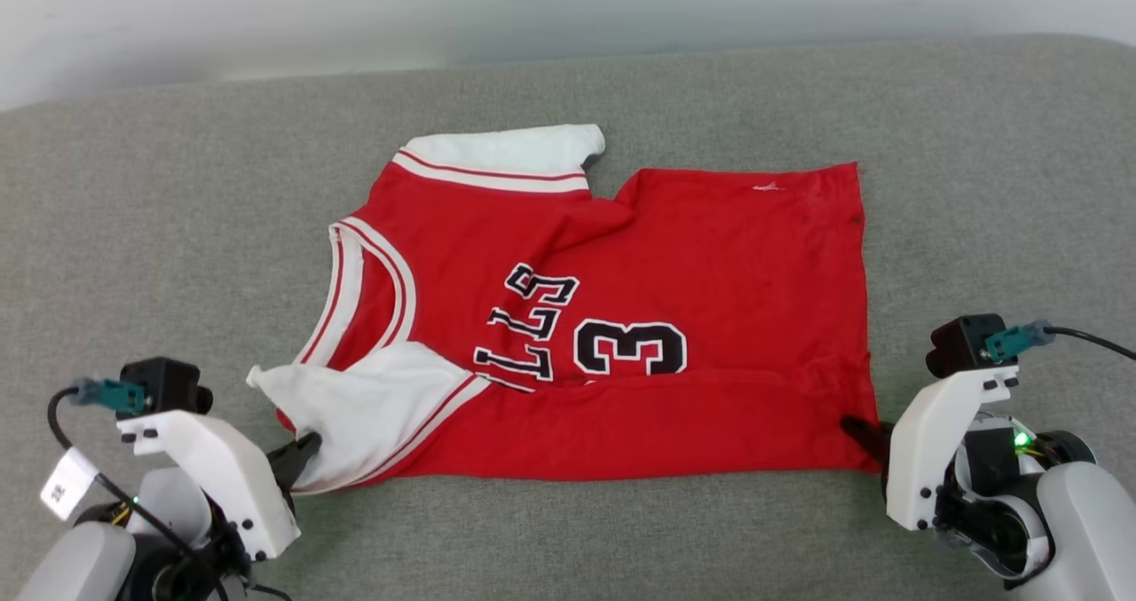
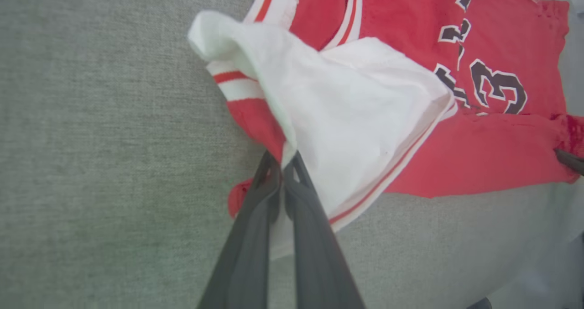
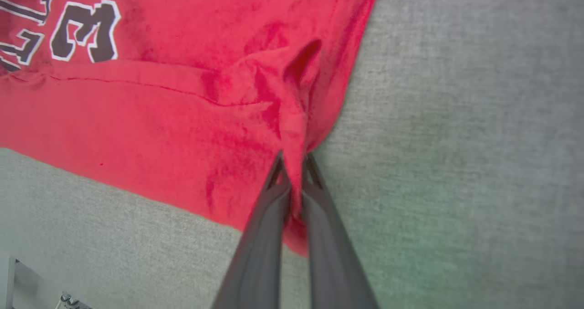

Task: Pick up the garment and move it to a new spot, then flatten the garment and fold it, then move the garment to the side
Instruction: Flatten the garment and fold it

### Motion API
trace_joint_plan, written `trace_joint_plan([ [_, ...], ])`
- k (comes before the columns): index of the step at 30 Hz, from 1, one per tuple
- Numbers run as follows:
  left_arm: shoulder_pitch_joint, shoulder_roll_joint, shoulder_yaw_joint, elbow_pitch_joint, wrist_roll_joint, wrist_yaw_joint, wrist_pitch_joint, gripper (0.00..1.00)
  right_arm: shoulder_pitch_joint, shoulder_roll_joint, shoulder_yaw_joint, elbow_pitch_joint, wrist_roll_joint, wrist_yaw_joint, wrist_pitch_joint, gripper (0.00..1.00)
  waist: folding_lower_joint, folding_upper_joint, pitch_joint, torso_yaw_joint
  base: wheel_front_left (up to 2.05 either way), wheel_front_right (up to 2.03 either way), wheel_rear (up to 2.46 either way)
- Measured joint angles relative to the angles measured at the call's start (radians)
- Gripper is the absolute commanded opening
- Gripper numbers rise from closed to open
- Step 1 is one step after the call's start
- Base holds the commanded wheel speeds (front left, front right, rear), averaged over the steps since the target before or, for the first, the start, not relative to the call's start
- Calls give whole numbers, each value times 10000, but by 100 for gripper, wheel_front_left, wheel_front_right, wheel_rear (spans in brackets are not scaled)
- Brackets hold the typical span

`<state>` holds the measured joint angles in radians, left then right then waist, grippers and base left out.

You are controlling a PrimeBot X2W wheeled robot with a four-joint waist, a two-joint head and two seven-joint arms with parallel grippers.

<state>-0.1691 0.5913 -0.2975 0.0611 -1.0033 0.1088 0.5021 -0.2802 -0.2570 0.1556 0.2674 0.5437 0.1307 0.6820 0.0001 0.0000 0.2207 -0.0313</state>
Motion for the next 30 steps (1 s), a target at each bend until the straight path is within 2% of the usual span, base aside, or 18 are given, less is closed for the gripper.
trace_joint_plan([
  [6,1021,-27,276,-669,-29,278,-662,0,848,-253,-336,-924,102,0,25,0,-1,0,-674,40,0,0,0],
  [14,2527,6,330,-1363,-117,846,-742,0,2469,-142,-1166,-2197,-207,0,763,0,-2,0,-1427,188,0,0,0],
  [20,2740,-476,84,-807,-265,790,-848,0,3057,297,-1461,-2196,-307,0,909,0,-2,0,-1336,182,0,0,0],
  [21,2681,-550,25,-646,-263,734,-890,0,3071,360,-1494,-2109,-301,0,809,6,-1,0,-1299,178,0,0,0],
  [22,2605,-658,8,-445,-280,654,-961,28,3080,431,-1509,-2008,-295,0,698,89,-1,0,-1269,173,0,0,0],
  [23,2522,-754,-10,-272,-299,583,-1032,74,3104,495,-1492,-1948,-295,0,514,100,-1,0,-1252,166,0,0,0],
  [24,2435,-813,-52,-90,-288,533,-1114,100,3126,523,-1436,-1873,-295,0,303,100,-1,0,-1241,156,0,0,0],
  [30,1987,-878,69,330,341,332,-2140,100,3169,445,-1147,-1852,-485,0,-2274,100,-1,0,-1335,121,0,0,0],
])
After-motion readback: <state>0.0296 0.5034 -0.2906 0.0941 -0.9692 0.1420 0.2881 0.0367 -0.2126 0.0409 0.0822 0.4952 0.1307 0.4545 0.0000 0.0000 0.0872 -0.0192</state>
